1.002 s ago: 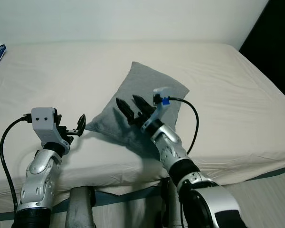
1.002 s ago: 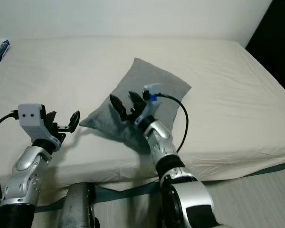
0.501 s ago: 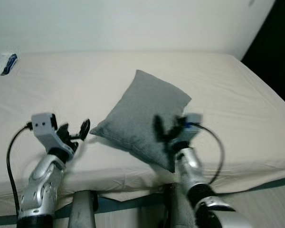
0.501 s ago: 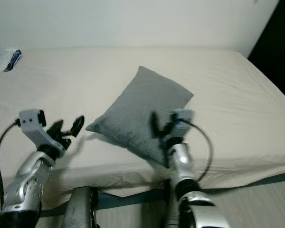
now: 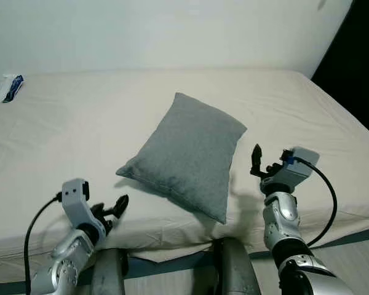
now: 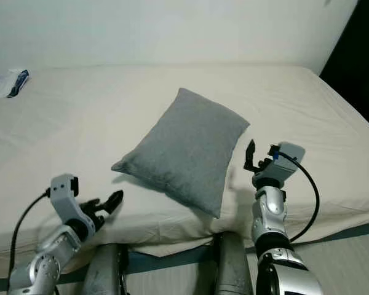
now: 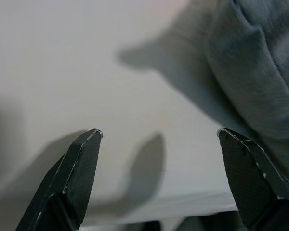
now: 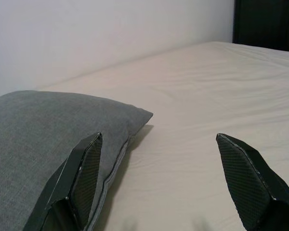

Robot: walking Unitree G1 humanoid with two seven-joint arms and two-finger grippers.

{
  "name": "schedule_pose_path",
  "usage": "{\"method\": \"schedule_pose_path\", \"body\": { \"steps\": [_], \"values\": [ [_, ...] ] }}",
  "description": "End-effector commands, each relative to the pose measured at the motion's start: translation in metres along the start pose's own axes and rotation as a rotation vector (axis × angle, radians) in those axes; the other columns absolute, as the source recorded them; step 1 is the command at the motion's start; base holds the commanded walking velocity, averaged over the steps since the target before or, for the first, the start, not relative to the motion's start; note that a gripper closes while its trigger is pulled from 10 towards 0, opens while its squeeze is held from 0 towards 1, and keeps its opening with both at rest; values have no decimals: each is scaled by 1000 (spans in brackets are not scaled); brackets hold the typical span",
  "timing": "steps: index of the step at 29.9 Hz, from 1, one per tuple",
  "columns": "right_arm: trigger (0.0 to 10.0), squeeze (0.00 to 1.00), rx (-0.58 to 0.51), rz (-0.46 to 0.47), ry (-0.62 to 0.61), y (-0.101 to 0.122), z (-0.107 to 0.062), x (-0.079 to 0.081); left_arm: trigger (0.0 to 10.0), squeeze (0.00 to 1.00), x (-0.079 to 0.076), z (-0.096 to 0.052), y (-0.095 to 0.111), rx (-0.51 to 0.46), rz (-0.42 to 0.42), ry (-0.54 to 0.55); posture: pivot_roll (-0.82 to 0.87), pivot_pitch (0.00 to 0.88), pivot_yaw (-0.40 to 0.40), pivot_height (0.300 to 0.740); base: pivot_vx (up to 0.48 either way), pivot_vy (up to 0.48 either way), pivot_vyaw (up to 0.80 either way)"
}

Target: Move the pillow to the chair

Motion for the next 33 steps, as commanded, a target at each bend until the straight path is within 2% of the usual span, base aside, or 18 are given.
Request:
{"method": "schedule_pose_path", "body": {
  "steps": [1,2,3,5,6,8,12,15,16,17,20,22,23,26,27,29,30,33],
  "values": [
    [10000,0,24,6,-10,-5,-3,-3,10000,1000,-1,1,-6,29,-46,13,117,86,-77,560,0,0,0],
    [10000,0,27,16,0,-5,-2,-1,10000,1000,-9,7,-6,14,-168,-2,115,90,-79,560,0,0,0],
    [10000,0,27,16,0,-5,-2,-1,10000,1000,-9,7,-6,14,-168,-2,115,90,-79,560,0,0,0],
    [10000,0,32,23,6,-5,-1,0,10000,1000,-27,16,-2,-19,-353,-77,110,100,-78,560,0,0,0],
    [10000,0,32,23,6,-5,-1,0,10000,1000,-27,16,-2,-19,-353,-77,110,100,-78,560,0,0,0],
    [10000,0,33,24,7,-5,0,1,10000,1000,-43,26,4,-44,-436,-136,108,102,-77,560,0,0,0],
    [10000,0,32,21,4,-4,0,1,10000,1000,-51,34,10,-69,-475,-152,104,108,-75,560,0,0,0],
    [10000,0,37,18,8,-4,2,3,10000,1000,-60,42,25,-157,-524,-176,95,117,-69,560,0,0,0],
    [10000,0,37,18,8,-4,2,3,10000,1000,-60,42,25,-157,-524,-176,95,117,-69,560,0,0,0],
    [10000,0,46,15,13,-5,1,3,10000,1000,-65,46,34,-197,-556,-211,90,128,-59,560,0,0,0],
    [10000,0,58,13,18,-8,0,4,10000,1000,-76,53,42,-220,-545,-255,88,131,-55,560,0,0,0],
    [10000,0,61,15,19,-8,0,4,10000,1000,-80,58,42,-217,-524,-237,86,133,-48,560,0,0,0],
    [10000,0,60,17,20,-9,0,5,10000,0,-85,63,40,-208,-509,-220,84,135,-43,560,0,0,0],
    [10000,0,59,23,21,-9,1,7,10000,0,-94,69,37,-196,-500,-211,80,137,-40,560,0,0,0],
    [10000,0,60,28,26,-10,1,11,10000,0,-112,74,35,-177,-527,-272,76,141,-31,560,0,0,0],
    [10000,0,61,30,29,-10,1,12,10000,0,-118,75,35,-168,-532,-296,77,142,-30,560,0,0,0],
    [10000,0,63,32,30,-11,2,14,10000,0,-132,78,30,-117,-476,-334,77,144,-28,560,0,0,0],
    [10000,0,66,32,30,-11,2,14,10000,0,-138,80,24,-82,-426,-335,77,145,-26,560,0,0,0]
  ]
}}
Point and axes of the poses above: a point about 5 cm out from each wrist's last joint towards the gripper, its own z axis pointing out of the wrist towards the gripper, its own y axis along the axis of the wrist's last joint, x = y × z, the point moved 1 cm from there along z, pointing out of the wrist towards the gripper, and after that the axes turned 14 degrees about z, right-handed, at the moved point
